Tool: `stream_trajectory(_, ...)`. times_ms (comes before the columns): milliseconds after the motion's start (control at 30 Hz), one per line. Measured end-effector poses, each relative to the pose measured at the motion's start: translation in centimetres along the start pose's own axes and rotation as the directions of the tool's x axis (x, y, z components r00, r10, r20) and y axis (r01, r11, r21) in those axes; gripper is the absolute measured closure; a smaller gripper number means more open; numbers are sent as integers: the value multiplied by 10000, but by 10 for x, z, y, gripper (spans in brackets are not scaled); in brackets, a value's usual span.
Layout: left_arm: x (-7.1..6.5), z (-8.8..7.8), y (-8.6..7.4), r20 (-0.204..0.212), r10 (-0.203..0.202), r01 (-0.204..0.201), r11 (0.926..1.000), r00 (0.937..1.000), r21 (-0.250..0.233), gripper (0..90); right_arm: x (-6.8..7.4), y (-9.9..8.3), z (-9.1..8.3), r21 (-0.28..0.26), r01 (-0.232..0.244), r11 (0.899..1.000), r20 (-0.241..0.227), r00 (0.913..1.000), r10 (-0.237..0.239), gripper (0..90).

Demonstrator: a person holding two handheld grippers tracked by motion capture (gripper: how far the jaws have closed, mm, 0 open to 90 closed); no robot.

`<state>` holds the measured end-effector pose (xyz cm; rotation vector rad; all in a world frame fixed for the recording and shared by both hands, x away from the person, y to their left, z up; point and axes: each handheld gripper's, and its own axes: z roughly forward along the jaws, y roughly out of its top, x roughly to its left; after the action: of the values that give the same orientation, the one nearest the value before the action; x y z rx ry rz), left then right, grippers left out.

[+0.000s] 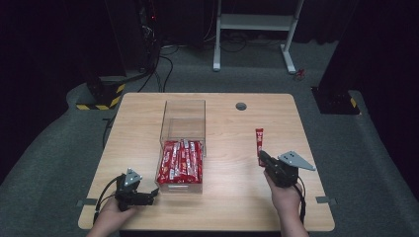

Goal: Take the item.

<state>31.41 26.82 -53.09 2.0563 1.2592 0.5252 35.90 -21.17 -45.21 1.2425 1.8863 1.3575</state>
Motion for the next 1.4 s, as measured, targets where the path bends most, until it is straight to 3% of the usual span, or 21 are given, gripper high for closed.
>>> stream_trajectory(567,0,0,0,0,0,0,10000,10000,0,10,-24,-17,12,727,-361,9967,631,9975,315,900)
stream_trajectory(767,0,0,0,1,2,-2,10000,10000,0,10,-34,-27,19,1162,-596,9914,840,9952,500,899)
stream_trajectory(1400,0,0,0,15,19,-19,10000,10000,11,10,-46,-41,31,1996,-802,9766,1258,9905,556,897)
